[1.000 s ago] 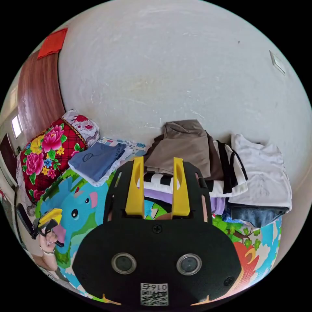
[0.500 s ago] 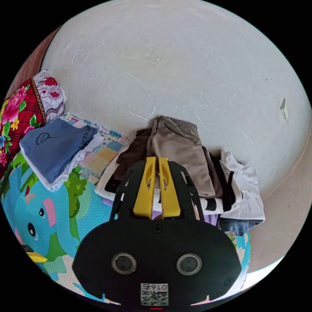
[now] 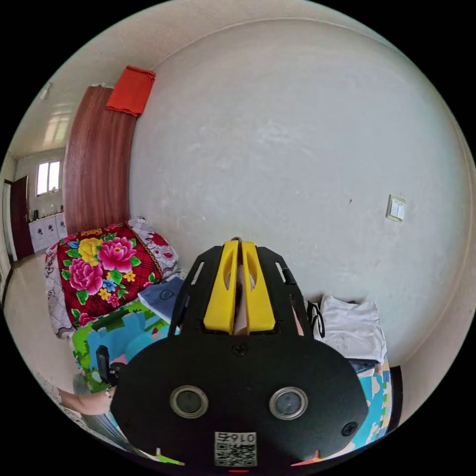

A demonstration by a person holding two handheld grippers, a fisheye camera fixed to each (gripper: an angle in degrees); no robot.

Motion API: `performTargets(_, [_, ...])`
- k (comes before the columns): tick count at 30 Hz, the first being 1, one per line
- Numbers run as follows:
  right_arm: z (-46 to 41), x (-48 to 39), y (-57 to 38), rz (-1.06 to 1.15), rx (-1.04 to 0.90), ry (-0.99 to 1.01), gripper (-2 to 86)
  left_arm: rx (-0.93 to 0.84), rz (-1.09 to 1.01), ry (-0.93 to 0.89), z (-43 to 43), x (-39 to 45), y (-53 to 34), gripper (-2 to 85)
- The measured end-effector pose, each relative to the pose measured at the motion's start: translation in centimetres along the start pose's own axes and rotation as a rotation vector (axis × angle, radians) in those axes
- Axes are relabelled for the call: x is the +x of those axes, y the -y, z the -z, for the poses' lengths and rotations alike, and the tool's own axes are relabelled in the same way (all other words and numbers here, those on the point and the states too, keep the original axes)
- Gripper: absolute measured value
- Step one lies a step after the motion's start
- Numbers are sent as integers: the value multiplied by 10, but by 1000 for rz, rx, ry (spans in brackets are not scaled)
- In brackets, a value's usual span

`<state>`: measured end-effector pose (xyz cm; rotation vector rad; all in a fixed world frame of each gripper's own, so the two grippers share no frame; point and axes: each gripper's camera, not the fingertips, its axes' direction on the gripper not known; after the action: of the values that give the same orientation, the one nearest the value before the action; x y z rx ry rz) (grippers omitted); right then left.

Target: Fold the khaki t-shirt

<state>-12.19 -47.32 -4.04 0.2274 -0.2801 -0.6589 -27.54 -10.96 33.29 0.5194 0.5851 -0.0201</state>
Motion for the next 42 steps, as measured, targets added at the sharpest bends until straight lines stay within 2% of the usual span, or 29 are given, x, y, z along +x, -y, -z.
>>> performTargets(4, [66, -23, -19, 49, 92, 69, -4, -18, -106, -129, 26, 48, 0, 101])
performTargets(6, [80, -31, -28, 59, 46, 89, -5, -176, -165, -144, 18, 77, -12, 53])
performTargets(12, [82, -51, -99, 134, -278, 47, -1, -419, -275, 81, 14, 127, -30, 29])
performTargets(15, [83, -60, -161, 207, -484, 148, 9, -448, -268, 16, 34, 141, -23, 31])
performTargets(17, [84, -76, -224, 274, -611, 267, 46, -503, -229, -41, 39, 146, -28, 33])
performTargets(20, [96, -96, -301, 219, -589, 416, 126, -458, -181, -16, 54, 160, -53, 32])
performTargets(26, [142, -121, -392, -60, -311, 449, 122, -309, -209, 115, 101, 214, -94, 16])
performTargets(28, [140, -132, -397, 10, -368, 448, 108, -288, -222, 177, 113, 227, -98, 5])
performTargets(32, [147, -133, -406, 42, -381, 421, 30, -249, -212, 42, 140, 234, -99, -8])
performTargets(35, [157, -131, -422, 14, -385, 330, 7, -269, -221, 55, 152, 238, -107, -9])
performTargets(39, [167, -127, -440, -34, -389, 268, 17, -260, -268, 48, 166, 253, -117, -10])
performTargets(42, [169, -124, -451, -89, -380, 401, 77, -249, -306, 53, 177, 268, -122, -10])
